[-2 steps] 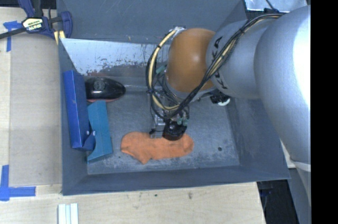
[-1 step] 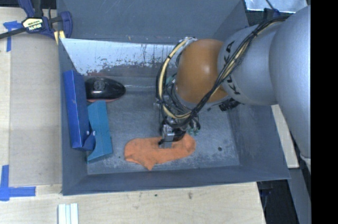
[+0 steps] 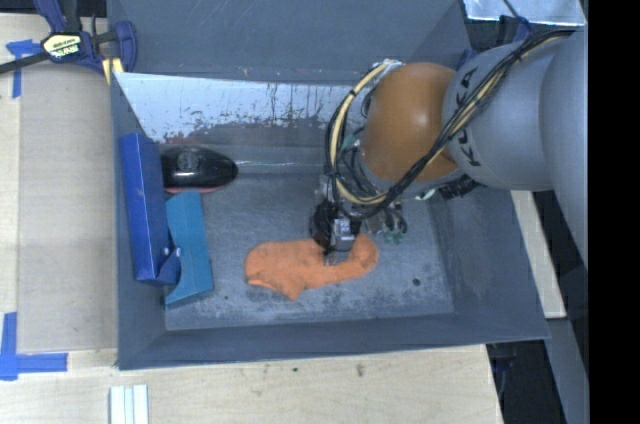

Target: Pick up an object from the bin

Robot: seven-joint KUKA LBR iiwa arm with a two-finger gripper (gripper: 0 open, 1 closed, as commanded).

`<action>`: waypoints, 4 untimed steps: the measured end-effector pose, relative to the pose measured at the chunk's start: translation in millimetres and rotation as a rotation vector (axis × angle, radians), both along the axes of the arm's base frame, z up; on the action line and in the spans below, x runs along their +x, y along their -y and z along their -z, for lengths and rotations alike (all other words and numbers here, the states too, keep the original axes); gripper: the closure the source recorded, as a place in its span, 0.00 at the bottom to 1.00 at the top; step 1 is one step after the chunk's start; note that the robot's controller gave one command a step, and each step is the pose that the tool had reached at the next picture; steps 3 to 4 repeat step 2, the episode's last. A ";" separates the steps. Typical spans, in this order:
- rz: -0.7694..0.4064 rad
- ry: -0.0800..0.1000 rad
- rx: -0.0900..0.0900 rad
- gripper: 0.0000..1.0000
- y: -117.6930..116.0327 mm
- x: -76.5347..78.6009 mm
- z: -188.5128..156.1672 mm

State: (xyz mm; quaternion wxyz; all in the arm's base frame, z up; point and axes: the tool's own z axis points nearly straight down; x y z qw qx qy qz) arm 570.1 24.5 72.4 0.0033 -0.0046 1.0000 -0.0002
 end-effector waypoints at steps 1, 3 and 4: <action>0.000 0.000 0.000 1.00 0.0 0.0 0.0; 0.030 -0.003 0.000 1.00 49.4 -10.9 -138.4; 0.030 -0.003 0.000 1.00 49.4 -10.9 -138.4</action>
Offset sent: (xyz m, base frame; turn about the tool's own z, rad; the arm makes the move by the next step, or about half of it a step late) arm -0.0120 -0.0485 0.1377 0.0275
